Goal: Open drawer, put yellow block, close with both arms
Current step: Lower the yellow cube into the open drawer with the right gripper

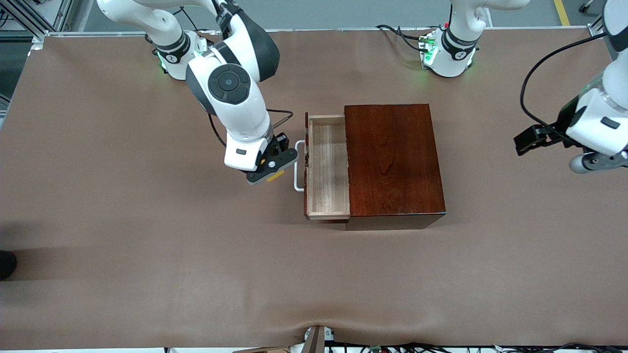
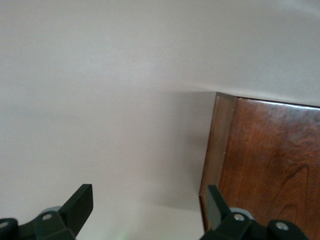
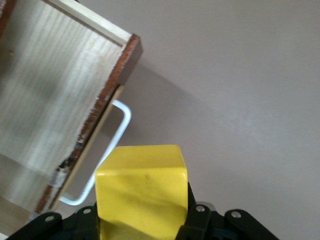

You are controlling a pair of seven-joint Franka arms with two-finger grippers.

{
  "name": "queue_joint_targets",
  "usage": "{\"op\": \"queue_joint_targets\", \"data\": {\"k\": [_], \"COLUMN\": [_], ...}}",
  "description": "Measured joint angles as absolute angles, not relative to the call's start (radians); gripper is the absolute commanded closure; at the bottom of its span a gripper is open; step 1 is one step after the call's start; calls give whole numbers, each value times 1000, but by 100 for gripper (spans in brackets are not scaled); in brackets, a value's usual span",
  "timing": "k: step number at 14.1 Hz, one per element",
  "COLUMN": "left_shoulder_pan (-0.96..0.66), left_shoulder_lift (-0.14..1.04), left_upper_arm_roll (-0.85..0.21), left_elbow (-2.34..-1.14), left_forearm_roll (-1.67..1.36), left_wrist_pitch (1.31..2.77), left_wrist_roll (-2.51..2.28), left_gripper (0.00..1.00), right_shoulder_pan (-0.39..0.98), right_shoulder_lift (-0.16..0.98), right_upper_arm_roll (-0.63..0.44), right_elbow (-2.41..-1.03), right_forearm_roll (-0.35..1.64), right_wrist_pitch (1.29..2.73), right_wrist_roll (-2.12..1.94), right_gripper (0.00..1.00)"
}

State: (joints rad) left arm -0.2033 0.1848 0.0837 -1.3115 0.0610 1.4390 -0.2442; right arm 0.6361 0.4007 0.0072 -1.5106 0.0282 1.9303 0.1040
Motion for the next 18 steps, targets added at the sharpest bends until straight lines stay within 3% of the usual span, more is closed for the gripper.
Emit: {"op": "queue_joint_targets", "data": {"k": [12, 18], "left_shoulder_pan": [-119, -115], "left_shoulder_lift": [135, 132], "left_upper_arm_roll": [82, 77], "left_elbow": [-1373, -1374], "left_forearm_roll": [60, 43], "left_wrist_pitch": [1430, 1430], "left_wrist_roll": [-150, -148], "left_gripper": [0, 0], "right_shoulder_pan": [804, 822], "right_shoulder_lift": [534, 581], "right_upper_arm_roll": [7, -1], "right_elbow": [-1405, -1379], "right_forearm_roll": [65, 66], "right_wrist_pitch": [1980, 2024], "right_wrist_roll": [567, 618], "right_gripper": [100, 100]}}
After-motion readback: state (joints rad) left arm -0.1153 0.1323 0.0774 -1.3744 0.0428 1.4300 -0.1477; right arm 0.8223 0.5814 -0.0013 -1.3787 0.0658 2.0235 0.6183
